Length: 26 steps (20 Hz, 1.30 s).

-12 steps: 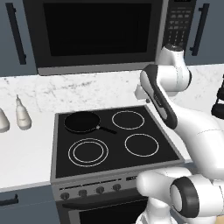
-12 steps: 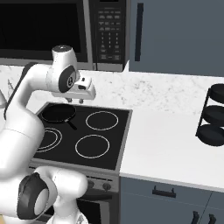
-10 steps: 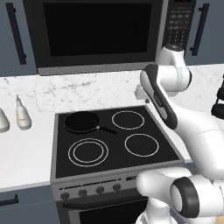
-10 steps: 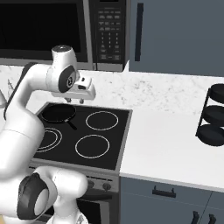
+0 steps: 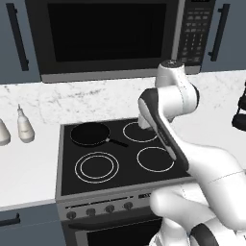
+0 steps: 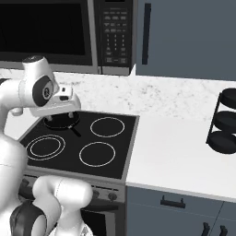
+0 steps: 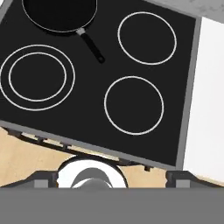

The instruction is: Turn off the rear left burner of the stove.

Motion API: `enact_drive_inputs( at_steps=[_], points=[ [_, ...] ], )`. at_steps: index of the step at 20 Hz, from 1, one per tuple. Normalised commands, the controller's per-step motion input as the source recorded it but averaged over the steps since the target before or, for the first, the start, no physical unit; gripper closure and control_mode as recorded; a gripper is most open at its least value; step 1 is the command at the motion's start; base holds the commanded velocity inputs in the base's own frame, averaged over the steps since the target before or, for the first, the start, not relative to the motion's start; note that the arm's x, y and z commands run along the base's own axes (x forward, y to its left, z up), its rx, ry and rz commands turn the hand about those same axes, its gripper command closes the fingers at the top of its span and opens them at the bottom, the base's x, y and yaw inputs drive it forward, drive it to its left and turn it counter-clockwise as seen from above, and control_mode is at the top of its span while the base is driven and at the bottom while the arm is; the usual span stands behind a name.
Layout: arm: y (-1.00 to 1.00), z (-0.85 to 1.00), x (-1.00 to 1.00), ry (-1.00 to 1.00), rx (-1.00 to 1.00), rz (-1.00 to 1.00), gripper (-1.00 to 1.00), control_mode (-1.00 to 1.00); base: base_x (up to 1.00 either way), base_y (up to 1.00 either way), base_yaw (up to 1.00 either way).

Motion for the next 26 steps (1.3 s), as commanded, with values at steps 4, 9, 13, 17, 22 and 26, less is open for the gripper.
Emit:
enact_drive_inputs(
  at_steps=[4, 9, 13, 17, 22, 26],
  points=[
    [0.62, -0.31, -0.74, 0.00, -0.18, 0.22, -1.00, -1.00, 0.00, 0.00, 0.00],
    [0.76, -0.46, -0.89, 0.00, -0.24, 0.27, -1.00, -1.00, 0.00, 0.00, 0.00],
    [0.91, -0.51, -0.81, 0.06, -0.28, 0.34, -1.00, -1.00, 0.00, 0.00, 0.00],
    [1.00, -0.67, -0.64, -0.03, -0.38, 0.42, -1.00, -1.00, 0.00, 0.00, 0.00],
    [0.99, -0.77, -0.52, -0.11, -0.21, 0.39, -1.00, -1.00, 0.00, 0.00, 0.00],
    [0.69, -0.91, -0.15, -0.32, -0.01, 0.27, -1.00, -1.00, 0.00, 0.00, 0.00]
  ],
)
